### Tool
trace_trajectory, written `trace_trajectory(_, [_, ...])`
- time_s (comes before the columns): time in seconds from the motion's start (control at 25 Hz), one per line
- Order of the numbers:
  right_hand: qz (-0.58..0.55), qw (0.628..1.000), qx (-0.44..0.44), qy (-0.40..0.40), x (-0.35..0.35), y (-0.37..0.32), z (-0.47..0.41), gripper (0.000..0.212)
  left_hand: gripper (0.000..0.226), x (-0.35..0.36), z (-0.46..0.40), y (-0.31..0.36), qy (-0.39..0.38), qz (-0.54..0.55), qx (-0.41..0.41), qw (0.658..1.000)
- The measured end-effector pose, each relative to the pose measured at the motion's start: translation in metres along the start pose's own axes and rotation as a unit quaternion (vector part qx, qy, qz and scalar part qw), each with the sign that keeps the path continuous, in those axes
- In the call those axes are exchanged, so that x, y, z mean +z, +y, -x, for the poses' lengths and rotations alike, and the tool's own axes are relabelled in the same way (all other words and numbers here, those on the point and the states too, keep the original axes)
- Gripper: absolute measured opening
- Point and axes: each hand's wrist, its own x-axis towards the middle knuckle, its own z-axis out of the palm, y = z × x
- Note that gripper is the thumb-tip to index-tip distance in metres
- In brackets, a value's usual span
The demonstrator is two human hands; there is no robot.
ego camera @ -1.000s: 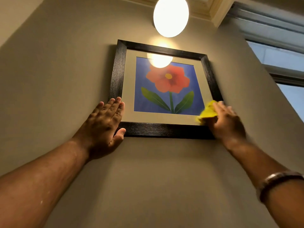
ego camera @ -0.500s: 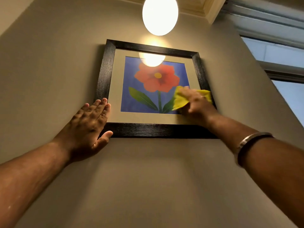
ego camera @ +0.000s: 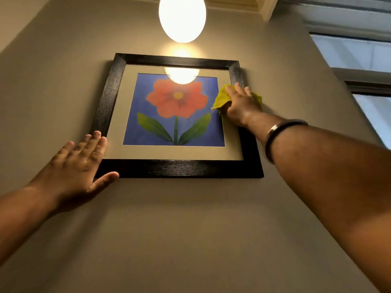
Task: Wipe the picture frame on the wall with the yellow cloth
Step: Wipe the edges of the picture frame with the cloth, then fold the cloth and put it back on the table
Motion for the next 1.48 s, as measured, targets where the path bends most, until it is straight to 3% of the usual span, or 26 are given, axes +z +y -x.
trace_trajectory(0.08, [0.003, 1.0, -0.018, -0.024, 0.002, 0.007, 0.014, 0.068, 0.109, -0.011, -0.001, 0.008, -0.04, -0.026, -0.02, 0.999])
trace_trajectory(0.2, [0.0, 0.99, -0.14, -0.004, 0.026, 0.042, 0.129, 0.072, 0.108, -0.024, -0.008, 0.014, -0.108, -0.069, -0.035, 0.991])
trace_trajectory(0.28, [0.022, 0.98, -0.199, 0.002, 0.034, 0.058, 0.196, 0.083, 0.101, -0.034, -0.011, 0.02, -0.162, -0.096, -0.039, 0.981])
trace_trajectory(0.36, [0.028, 0.977, -0.209, -0.011, 0.031, 0.057, 0.208, 0.091, 0.091, -0.047, -0.011, 0.025, -0.209, -0.14, -0.029, 0.967])
trace_trajectory(0.44, [-0.024, 0.98, -0.195, -0.02, 0.023, 0.037, 0.21, 0.078, 0.091, -0.061, 0.0, 0.028, -0.234, -0.158, 0.001, 0.959])
trace_trajectory(0.52, [-0.181, 0.962, -0.199, -0.051, 0.017, 0.007, 0.222, 0.061, 0.092, -0.075, 0.022, 0.031, -0.194, -0.107, 0.058, 0.974])
trace_trajectory(0.6, [-0.361, 0.908, -0.174, -0.124, 0.014, -0.035, 0.246, 0.041, 0.093, -0.093, 0.053, 0.035, -0.148, 0.04, 0.119, 0.981])
trace_trajectory(0.72, [-0.545, 0.773, -0.12, -0.302, 0.02, -0.124, 0.295, 0.016, 0.093, -0.133, 0.119, 0.026, -0.236, 0.258, 0.096, 0.932])
trace_trajectory(0.88, [-0.653, 0.652, 0.006, -0.385, 0.043, -0.237, 0.373, 0.027, 0.05, -0.174, 0.235, -0.049, -0.413, 0.472, -0.171, 0.759])
trace_trajectory(0.96, [-0.675, 0.596, 0.053, -0.432, 0.059, -0.294, 0.413, 0.023, 0.043, -0.194, 0.293, -0.093, -0.413, 0.483, -0.286, 0.717])
trace_trajectory(1.04, [-0.68, 0.549, 0.077, -0.48, 0.073, -0.342, 0.453, 0.019, 0.039, -0.204, 0.34, -0.123, -0.385, 0.481, -0.344, 0.708])
trace_trajectory(1.12, [-0.679, 0.495, 0.077, -0.537, 0.086, -0.389, 0.497, 0.022, 0.029, -0.21, 0.385, -0.153, -0.37, 0.453, -0.373, 0.72])
trace_trajectory(1.28, [-0.66, 0.326, 0.059, -0.674, 0.12, -0.433, 0.535, 0.055, 0.021, -0.217, 0.462, -0.198, -0.386, 0.405, -0.434, 0.707])
trace_trajectory(1.32, [-0.643, 0.305, 0.038, -0.701, 0.13, -0.442, 0.541, 0.066, 0.023, -0.216, 0.48, -0.205, -0.393, 0.397, -0.449, 0.697])
trace_trajectory(1.36, [-0.615, 0.312, -0.002, -0.725, 0.139, -0.452, 0.546, 0.069, 0.024, -0.214, 0.496, -0.208, -0.396, 0.392, -0.464, 0.689])
trace_trajectory(1.48, [-0.519, 0.413, -0.159, -0.731, 0.157, -0.502, 0.584, 0.041, 0.028, -0.204, 0.546, -0.21, -0.398, 0.375, -0.511, 0.663])
